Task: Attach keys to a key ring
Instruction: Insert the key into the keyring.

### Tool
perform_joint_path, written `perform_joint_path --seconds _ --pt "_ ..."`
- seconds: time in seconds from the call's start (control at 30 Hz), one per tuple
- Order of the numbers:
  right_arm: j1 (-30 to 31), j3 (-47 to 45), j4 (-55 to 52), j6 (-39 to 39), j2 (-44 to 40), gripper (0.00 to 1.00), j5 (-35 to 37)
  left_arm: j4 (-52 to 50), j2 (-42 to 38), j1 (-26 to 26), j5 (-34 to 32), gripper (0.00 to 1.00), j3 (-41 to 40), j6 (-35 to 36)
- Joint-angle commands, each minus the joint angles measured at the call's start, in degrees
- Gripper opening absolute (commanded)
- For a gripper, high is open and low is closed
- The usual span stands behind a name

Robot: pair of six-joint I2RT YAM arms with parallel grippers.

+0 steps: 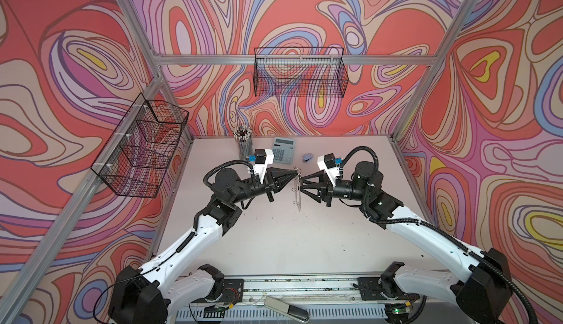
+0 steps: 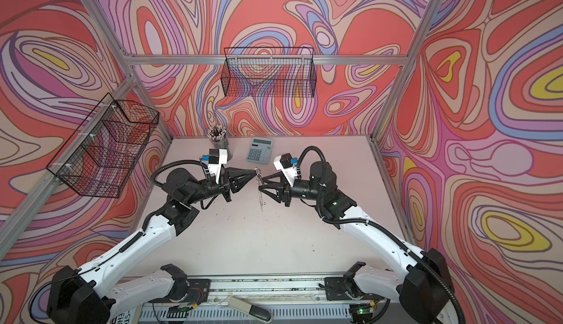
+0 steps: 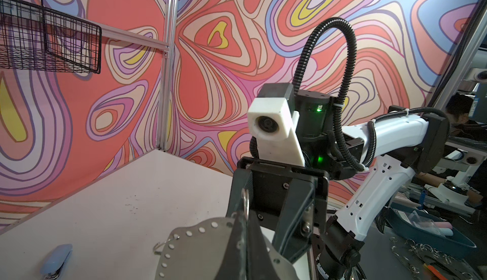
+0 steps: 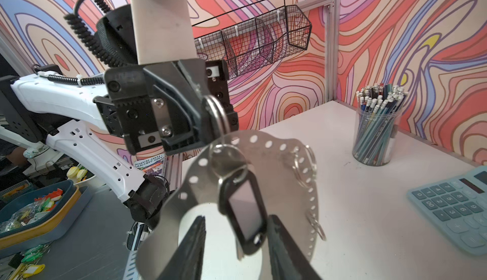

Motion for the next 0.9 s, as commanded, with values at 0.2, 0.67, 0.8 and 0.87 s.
perform_joint_path --seconds 0.2,0.67,0.8,0.87 --pt "2.67 1.05 -0.84 -3.9 -1.48 0.12 12.71 1.81 -0.16 0.11 0.67 0.0 1.91 -0.88" --pt "2.75 4.73 -8.86 -8.05 -3.11 0.0 15.39 -1.84 0.89 0.11 1.93 0.0 2.75 0.25" --pt "2.75 6.75 -10.99 -9.28 -2.57 0.0 15.45 -2.89 1.57 0.0 2.34 0.0 3.11 0.48" --pt "2.71 7.0 -11.03 -9.54 -2.97 0.0 16.73 -4.66 1.71 0.03 2.43 0.0 3.43 1.26"
